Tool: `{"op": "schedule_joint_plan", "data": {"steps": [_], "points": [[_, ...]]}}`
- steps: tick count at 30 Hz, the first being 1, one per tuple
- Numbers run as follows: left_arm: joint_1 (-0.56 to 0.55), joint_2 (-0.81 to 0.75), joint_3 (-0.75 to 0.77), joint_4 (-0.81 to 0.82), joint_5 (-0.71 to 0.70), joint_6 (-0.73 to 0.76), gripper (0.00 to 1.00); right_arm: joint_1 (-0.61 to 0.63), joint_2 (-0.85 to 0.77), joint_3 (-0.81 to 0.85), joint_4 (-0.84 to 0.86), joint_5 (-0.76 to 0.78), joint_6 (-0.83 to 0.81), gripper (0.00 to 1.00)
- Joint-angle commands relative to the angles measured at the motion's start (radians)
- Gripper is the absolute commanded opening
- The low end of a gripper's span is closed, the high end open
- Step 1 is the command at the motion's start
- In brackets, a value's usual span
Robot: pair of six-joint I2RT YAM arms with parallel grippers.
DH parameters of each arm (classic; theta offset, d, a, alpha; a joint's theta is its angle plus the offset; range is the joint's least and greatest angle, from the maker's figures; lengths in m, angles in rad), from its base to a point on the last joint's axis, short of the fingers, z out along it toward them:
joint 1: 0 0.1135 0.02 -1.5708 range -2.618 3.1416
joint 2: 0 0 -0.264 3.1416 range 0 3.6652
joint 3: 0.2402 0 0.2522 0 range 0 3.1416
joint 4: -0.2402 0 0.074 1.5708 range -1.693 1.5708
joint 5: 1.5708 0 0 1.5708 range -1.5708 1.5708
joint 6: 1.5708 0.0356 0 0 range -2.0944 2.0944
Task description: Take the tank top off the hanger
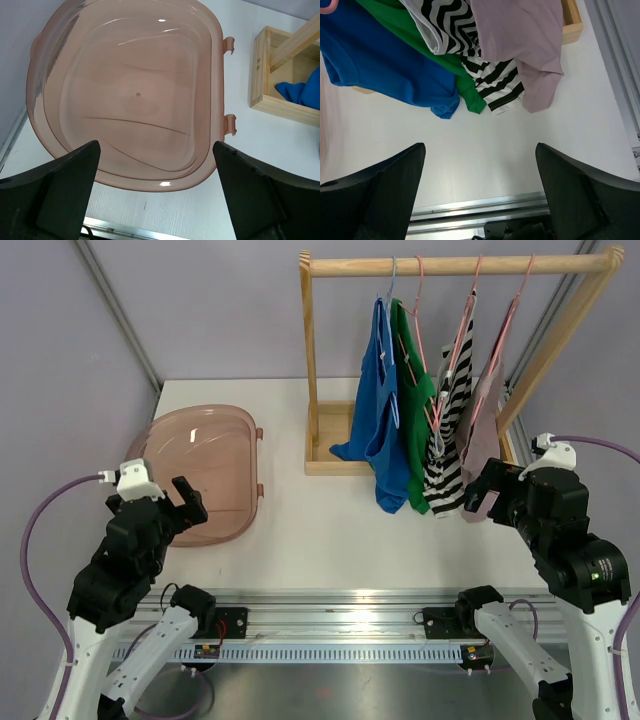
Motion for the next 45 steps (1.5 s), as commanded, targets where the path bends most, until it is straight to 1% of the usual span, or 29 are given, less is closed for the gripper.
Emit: {"op": "schedule_joint_plan", "data": {"steps": [1, 5, 8, 11, 12, 14, 15, 17, 18, 20, 21, 22, 23, 24, 26, 27, 28, 30, 33, 35, 36, 37, 39, 40, 41, 42, 43, 45], "points": [[-0.004, -0.013, 0.019, 0.042, 0.033, 0.005, 0.99, 0.008, 0.009, 0.008, 0.040, -0.001, 0.010, 1.00], [-0.004, -0.013, 0.011, 0.050, 0.047, -0.001, 0.99, 0.006, 0.001, 0.020, 0.072, -0.062, -0.002, 0.99], [-0.004, -0.010, 0.012, 0.054, 0.062, -0.004, 0.99, 0.006, 0.007, 0.057, 0.121, -0.157, -0.002, 0.99], [-0.004, -0.008, 0.014, 0.059, 0.078, -0.007, 0.99, 0.008, 0.055, 0.137, 0.150, -0.281, 0.007, 1.00], [-0.004, -0.010, 0.014, 0.060, 0.087, -0.010, 0.99, 0.006, 0.085, 0.160, 0.160, -0.352, 0.013, 1.00], [-0.004, -0.010, 0.005, 0.062, 0.110, -0.018, 0.99, 0.008, 0.118, 0.222, 0.203, -0.423, 0.036, 1.00], [-0.004, -0.017, -0.010, 0.074, 0.122, -0.022, 0.99, 0.008, 0.157, 0.271, 0.230, -0.487, 0.057, 1.00], [-0.004, -0.025, -0.032, 0.094, 0.168, -0.025, 0.99, 0.006, 0.202, 0.318, 0.253, -0.547, 0.071, 0.99], [-0.004, -0.036, -0.044, 0.115, 0.182, -0.031, 0.99, 0.008, 0.249, 0.339, 0.276, -0.594, 0.076, 0.99], [-0.004, -0.043, -0.079, 0.137, 0.219, -0.034, 0.99, 0.008, 0.299, 0.411, 0.290, -0.627, 0.087, 0.95], [-0.003, -0.046, -0.090, 0.157, 0.228, -0.034, 0.99, 0.006, 0.352, 0.436, 0.298, -0.627, 0.084, 0.92], [-0.004, -0.054, -0.099, 0.165, 0.233, -0.034, 0.99, 0.008, 0.381, 0.491, 0.298, -0.621, 0.081, 0.87], [-0.004, -0.056, -0.112, 0.172, 0.237, -0.033, 0.99, 0.006, 0.409, 0.518, 0.298, -0.600, 0.076, 0.84], [-0.004, -0.057, -0.113, 0.175, 0.237, -0.033, 0.99, 0.008, 0.470, 0.549, 0.287, -0.580, 0.070, 0.82], [-0.003, -0.059, -0.113, 0.174, 0.240, -0.030, 0.99, 0.008, 0.542, 0.658, 0.258, -0.546, 0.051, 0.77], [-0.004, -0.057, -0.116, 0.177, 0.240, -0.027, 0.99, 0.008, 0.620, 0.699, 0.217, -0.528, 0.044, 0.75], [-0.003, -0.060, -0.119, 0.178, 0.242, -0.028, 0.99, 0.008, 0.657, 0.774, 0.200, -0.523, 0.036, 0.73], [-0.003, -0.066, -0.129, 0.185, 0.246, -0.028, 0.99, 0.021, 0.731, 0.815, 0.204, -0.511, 0.034, 0.72], [0.002, -0.065, -0.136, 0.198, 0.245, -0.025, 0.99, 0.060, 0.800, 0.868, 0.223, -0.432, 0.019, 0.69], [0.006, -0.056, -0.135, 0.192, 0.246, -0.027, 0.99, 0.080, 0.851, 0.956, 0.201, -0.376, 0.001, 0.69], [0.006, -0.054, -0.135, 0.188, 0.246, -0.025, 0.99, 0.109, 0.906, 0.989, 0.174, -0.357, -0.010, 0.68], [0.006, -0.053, -0.136, 0.188, 0.246, -0.028, 0.99, 0.122, 0.932, 1.060, 0.161, -0.334, -0.034, 0.68], [0.006, -0.056, -0.139, 0.192, 0.254, -0.025, 0.99, 0.152, 1.018, 1.135, 0.117, -0.265, -0.057, 0.67], [0.005, -0.056, -0.141, 0.195, 0.254, -0.027, 0.99, 0.178, 1.047, 1.204, 0.103, -0.251, -0.076, 0.66], [0.006, -0.056, -0.141, 0.194, 0.253, -0.025, 0.99, 0.190, 1.070, 1.233, 0.091, -0.174, -0.085, 0.65], [0.008, -0.053, -0.139, 0.192, 0.253, -0.027, 0.99, 0.199, 1.113, 1.256, 0.080, -0.140, -0.094, 0.64], [0.008, -0.054, -0.141, 0.192, 0.251, -0.028, 0.99, 0.215, 1.130, 1.281, 0.078, -0.107, -0.113, 0.60], [0.008, -0.054, -0.141, 0.191, 0.249, -0.027, 0.99, 0.225, 1.161, 1.284, 0.091, -0.031, -0.128, 0.57]]}}
